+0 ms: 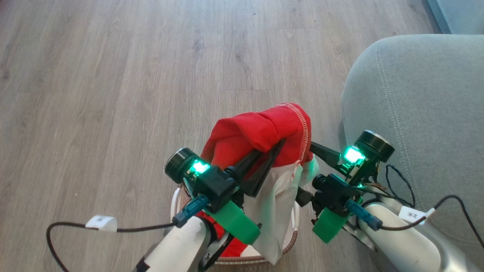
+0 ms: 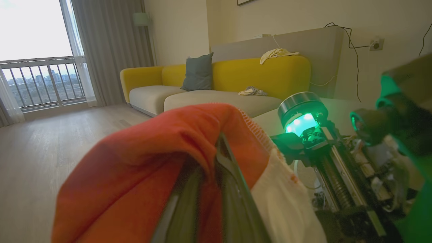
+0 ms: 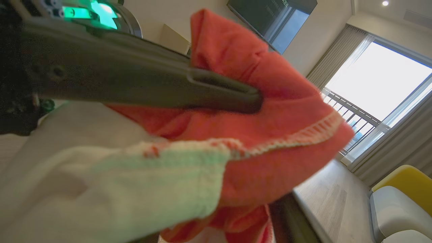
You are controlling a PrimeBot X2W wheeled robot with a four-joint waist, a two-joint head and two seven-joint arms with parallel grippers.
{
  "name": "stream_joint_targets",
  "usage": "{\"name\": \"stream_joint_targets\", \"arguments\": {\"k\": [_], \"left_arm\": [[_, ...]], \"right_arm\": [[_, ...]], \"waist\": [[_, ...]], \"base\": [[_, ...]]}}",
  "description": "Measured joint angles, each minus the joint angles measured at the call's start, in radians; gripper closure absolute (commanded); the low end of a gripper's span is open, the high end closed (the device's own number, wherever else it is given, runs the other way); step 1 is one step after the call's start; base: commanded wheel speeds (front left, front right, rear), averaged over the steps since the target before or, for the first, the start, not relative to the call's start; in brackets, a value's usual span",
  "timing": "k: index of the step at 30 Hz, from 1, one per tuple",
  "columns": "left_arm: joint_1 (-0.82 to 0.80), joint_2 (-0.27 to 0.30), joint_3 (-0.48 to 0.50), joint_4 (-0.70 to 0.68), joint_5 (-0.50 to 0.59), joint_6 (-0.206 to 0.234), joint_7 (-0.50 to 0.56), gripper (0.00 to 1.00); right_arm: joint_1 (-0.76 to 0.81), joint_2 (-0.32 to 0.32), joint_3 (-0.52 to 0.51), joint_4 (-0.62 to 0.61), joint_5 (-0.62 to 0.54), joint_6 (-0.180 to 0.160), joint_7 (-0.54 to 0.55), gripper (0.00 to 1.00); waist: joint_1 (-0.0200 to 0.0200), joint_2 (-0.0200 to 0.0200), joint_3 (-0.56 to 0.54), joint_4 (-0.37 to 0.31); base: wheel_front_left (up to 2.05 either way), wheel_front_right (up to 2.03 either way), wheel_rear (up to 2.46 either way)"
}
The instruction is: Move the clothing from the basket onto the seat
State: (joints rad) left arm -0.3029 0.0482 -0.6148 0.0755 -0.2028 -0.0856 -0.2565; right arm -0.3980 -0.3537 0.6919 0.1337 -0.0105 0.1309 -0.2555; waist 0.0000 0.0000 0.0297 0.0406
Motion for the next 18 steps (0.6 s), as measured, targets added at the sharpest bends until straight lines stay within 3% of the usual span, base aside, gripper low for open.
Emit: {"name": "stream_joint_targets", "arguments": {"k": [10, 11, 12, 18], "left_arm": [[0.001, 0.0, -0.009, 0.007, 0.0, -0.001, 0.0, 1.0], [0.001, 0.0, -0.01, 0.007, 0.0, -0.001, 0.0, 1.0], [0.001, 0.0, -0.011, 0.008, 0.0, -0.001, 0.0, 1.0], [0.0, 0.001, -0.011, 0.008, 0.0, -0.001, 0.0, 1.0]], "right_arm": [[0.0, 0.002, 0.001, 0.002, 0.005, 0.0, 0.0, 0.02], [0.0, 0.003, 0.001, 0.005, 0.017, 0.0, 0.0, 0.9], [0.0, 0.003, 0.002, 0.005, 0.023, 0.0, 0.0, 1.0], [-0.001, 0.006, -0.01, 0.004, 0.038, 0.0, 0.0, 1.0]], "waist": [[0.0, 0.0, 0.019, 0.0], [0.0, 0.0, 0.022, 0.0], [0.0, 0.0, 0.024, 0.0], [0.0, 0.0, 0.034, 0.0]], "base": [[0.0, 0.0, 0.0], [0.0, 0.0, 0.0], [0.0, 0.0, 0.0], [0.0, 0.0, 0.0]]}}
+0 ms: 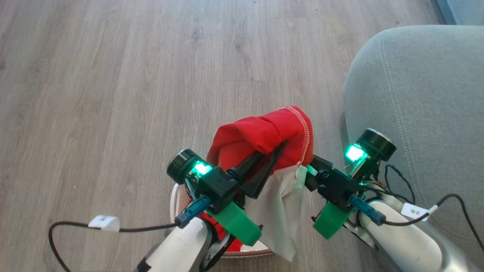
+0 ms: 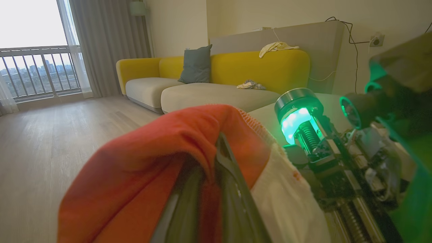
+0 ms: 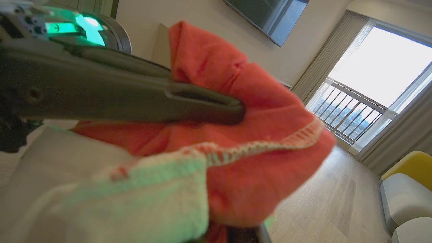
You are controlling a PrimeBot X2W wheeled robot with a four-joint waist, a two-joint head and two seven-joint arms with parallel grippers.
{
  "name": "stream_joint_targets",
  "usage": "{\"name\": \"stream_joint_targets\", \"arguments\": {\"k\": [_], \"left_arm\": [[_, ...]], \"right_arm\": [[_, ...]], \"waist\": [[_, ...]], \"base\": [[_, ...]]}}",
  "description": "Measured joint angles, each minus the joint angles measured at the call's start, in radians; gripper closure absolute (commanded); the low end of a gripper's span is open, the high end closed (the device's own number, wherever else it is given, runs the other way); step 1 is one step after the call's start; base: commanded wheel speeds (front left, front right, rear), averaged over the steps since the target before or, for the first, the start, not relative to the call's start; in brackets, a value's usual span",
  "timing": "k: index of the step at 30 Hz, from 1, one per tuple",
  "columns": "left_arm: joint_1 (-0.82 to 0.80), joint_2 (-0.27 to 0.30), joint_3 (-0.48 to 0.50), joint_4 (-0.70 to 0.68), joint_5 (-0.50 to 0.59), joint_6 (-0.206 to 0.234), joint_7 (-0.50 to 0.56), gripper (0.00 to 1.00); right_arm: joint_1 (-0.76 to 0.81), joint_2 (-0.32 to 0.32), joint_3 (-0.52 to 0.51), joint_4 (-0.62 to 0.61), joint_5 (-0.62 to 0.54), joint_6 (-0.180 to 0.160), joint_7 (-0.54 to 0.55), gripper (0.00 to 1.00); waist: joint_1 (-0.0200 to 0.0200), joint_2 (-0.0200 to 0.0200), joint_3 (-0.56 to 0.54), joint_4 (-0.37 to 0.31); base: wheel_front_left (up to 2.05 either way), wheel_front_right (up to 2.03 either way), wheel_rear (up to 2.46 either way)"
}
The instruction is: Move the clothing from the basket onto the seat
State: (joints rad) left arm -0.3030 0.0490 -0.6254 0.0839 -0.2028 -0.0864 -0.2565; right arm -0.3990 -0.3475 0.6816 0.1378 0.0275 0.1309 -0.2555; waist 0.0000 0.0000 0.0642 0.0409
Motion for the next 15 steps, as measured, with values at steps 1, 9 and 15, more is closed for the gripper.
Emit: {"name": "stream_joint_targets", "arguments": {"k": [1, 9, 15], "left_arm": [[0.0, 0.0, 0.0, 0.0, 0.0, 0.0, 0.0, 1.0], [-0.002, 0.0, 0.005, -0.014, 0.0, 0.002, 0.0, 0.52], [-0.003, 0.0, 0.008, -0.016, -0.001, 0.011, 0.0, 0.0]], "right_arm": [[0.0, 0.001, -0.002, -0.001, 0.0, 0.0, 0.0, 1.0], [0.001, 0.01, -0.038, -0.012, 0.009, 0.0, 0.0, 1.0], [0.016, 0.036, -0.108, -0.029, 0.016, 0.0, 0.0, 1.0]], "waist": [[0.0, 0.0, 0.001, 0.0], [0.0, 0.0, 0.005, 0.002], [0.0, 0.0, 0.003, 0.005]], "base": [[0.0, 0.0, 0.0], [0.0, 0.0, 0.0], [0.0, 0.0, 0.0]]}}
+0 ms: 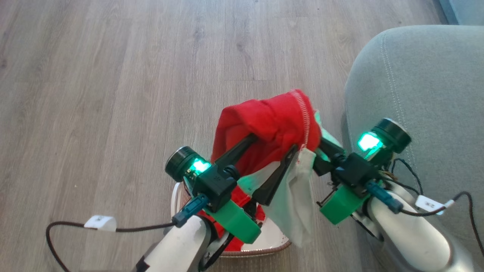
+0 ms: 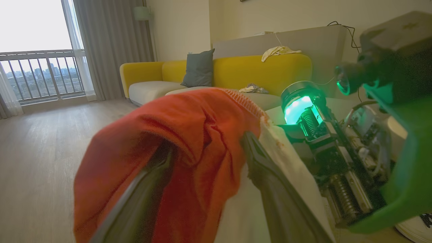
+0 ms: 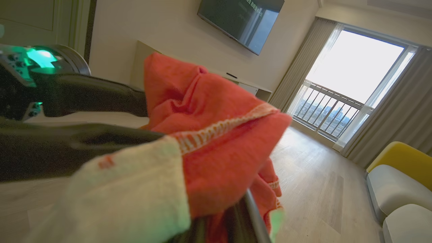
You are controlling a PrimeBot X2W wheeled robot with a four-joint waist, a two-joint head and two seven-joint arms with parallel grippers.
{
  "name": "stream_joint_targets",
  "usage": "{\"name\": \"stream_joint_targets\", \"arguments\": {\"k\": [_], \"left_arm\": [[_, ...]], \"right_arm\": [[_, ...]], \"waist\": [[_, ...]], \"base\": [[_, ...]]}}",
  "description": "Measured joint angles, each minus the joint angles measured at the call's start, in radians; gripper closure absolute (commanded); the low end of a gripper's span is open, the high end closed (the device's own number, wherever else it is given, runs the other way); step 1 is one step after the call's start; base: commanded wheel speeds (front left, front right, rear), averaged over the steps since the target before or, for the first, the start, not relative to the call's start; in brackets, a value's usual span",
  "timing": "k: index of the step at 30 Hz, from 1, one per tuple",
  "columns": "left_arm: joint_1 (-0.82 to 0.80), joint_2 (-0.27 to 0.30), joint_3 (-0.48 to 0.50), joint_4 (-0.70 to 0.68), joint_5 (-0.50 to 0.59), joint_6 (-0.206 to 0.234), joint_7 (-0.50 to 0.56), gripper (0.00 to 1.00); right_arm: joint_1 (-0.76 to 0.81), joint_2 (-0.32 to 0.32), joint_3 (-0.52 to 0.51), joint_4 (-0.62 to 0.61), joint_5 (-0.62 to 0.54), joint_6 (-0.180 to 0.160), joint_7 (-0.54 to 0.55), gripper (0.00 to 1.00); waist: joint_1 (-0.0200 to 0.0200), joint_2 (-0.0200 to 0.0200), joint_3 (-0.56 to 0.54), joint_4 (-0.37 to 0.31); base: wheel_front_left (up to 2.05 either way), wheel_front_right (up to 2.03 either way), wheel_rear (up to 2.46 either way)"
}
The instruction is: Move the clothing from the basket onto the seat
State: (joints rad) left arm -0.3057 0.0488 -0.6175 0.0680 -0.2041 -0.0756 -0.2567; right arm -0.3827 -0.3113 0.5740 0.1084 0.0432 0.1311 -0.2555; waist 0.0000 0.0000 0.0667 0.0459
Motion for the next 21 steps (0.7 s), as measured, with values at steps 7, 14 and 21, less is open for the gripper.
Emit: {"name": "stream_joint_targets", "arguments": {"k": [7, 14, 21], "left_arm": [[0.0, 0.0, 0.016, -0.021, 0.02, 0.01, 0.0, 0.0], [0.003, 0.0, 0.045, -0.02, 0.036, 0.01, 0.0, 0.0], [0.026, 0.0, 0.07, 0.005, 0.071, 0.008, 0.0, 0.0]], "right_arm": [[0.068, 0.041, -0.126, -0.02, 0.009, 0.0, 0.0, 1.0], [0.101, 0.076, -0.238, -0.066, 0.009, 0.0, 0.0, 1.0], [0.129, 0.134, -0.371, -0.12, 0.056, 0.0, 0.0, 1.0]], "waist": [[0.0, 0.0, -0.007, 0.006], [0.0, 0.0, -0.008, 0.009], [0.0, 0.0, -0.004, 0.007]], "base": [[0.0, 0.0, 0.0], [0.0, 0.0, 0.0], [0.0, 0.0, 0.0]]}}
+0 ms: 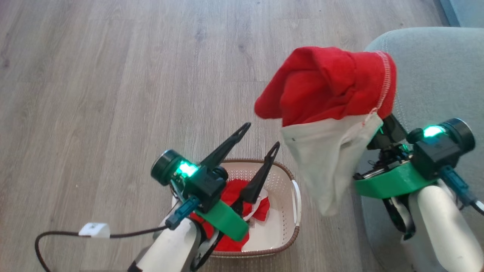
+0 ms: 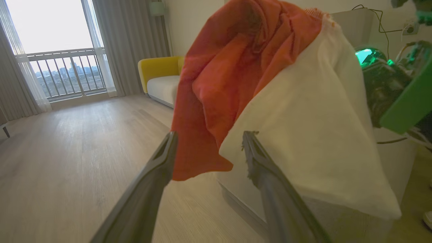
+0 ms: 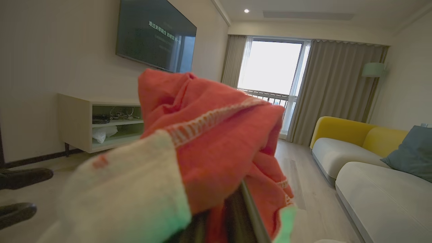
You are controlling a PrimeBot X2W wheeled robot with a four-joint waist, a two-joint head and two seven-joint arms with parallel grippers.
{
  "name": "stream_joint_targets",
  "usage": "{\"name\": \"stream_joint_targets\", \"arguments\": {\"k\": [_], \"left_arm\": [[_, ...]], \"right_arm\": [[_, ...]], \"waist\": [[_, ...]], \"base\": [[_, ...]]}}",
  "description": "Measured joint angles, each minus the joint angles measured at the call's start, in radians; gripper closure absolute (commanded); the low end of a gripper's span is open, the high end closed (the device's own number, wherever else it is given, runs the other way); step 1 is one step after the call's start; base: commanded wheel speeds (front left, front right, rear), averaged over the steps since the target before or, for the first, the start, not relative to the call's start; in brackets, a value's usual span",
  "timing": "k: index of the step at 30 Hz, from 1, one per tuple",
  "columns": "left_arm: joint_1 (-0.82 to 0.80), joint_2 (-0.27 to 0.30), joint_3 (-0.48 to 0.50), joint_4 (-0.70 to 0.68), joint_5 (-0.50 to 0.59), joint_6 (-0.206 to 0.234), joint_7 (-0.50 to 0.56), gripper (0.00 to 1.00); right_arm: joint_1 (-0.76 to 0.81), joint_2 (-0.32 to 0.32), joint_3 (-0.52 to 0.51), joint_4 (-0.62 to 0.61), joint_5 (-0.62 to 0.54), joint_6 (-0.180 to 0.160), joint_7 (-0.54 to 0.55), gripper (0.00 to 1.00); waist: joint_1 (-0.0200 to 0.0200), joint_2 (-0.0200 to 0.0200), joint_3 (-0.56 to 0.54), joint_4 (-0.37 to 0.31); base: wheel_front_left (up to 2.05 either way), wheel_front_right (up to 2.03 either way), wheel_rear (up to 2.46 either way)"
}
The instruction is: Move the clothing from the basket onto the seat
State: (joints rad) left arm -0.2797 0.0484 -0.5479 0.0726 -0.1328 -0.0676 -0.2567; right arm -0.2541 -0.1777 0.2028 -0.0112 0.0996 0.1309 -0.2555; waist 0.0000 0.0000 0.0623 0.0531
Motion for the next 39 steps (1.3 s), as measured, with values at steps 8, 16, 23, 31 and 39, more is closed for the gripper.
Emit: {"name": "stream_joint_targets", "arguments": {"k": [8, 16, 23, 31, 39], "left_arm": [[0.038, 0.0, 0.004, 0.049, 0.013, -0.012, 0.0, 0.0], [0.076, 0.0, 0.015, 0.09, 0.03, -0.028, 0.0, 0.0], [0.102, 0.0, 0.011, 0.122, 0.036, -0.044, 0.0, 0.0], [0.106, 0.0, -0.002, 0.151, 0.033, -0.053, 0.0, 0.0], [0.12, 0.0, -0.003, 0.169, 0.026, -0.054, 0.0, 0.0]], "right_arm": [[0.045, 0.001, -0.081, -0.005, 0.0, 0.0, 0.0, 1.0], [0.101, 0.04, -0.189, 0.019, 0.029, 0.0, 0.0, 1.0], [0.129, 0.079, -0.257, 0.073, 0.074, 0.0, 0.0, 1.0], [0.129, 0.082, -0.269, 0.106, 0.078, 0.0, 0.0, 1.0], [0.128, 0.083, -0.269, 0.115, 0.078, 0.0, 0.0, 1.0]], "waist": [[0.0, 0.0, 0.007, -0.008], [0.0, 0.0, 0.009, -0.012], [0.0, 0.0, 0.014, -0.017], [0.0, 0.0, 0.018, -0.023], [0.0, 0.0, 0.016, -0.029]], "base": [[0.0, 0.0, 0.0], [0.0, 0.0, 0.0], [0.0, 0.0, 0.0], [0.0, 0.0, 0.0], [0.0, 0.0, 0.0]]}}
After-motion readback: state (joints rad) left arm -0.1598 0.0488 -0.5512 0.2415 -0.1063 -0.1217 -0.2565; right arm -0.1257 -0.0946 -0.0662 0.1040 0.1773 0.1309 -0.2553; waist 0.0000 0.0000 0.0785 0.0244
